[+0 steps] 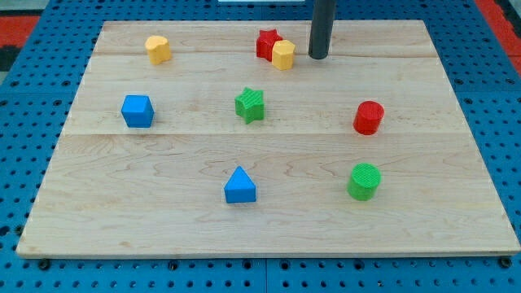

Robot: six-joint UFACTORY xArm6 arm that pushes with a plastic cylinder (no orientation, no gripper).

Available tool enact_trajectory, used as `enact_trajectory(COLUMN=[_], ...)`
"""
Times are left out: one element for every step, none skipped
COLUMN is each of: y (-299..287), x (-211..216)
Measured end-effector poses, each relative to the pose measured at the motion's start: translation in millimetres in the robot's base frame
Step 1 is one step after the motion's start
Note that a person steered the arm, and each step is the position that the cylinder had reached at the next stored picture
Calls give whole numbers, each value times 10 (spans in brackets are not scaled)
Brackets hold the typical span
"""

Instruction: Slide the hexagon near to the cube

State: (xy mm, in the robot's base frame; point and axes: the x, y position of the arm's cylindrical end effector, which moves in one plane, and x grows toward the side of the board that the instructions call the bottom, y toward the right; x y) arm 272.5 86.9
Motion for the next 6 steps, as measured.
enact_trajectory(y=[-123, -748, -940, -913, -1266, -2043], x=[0, 196, 348, 261, 74, 627])
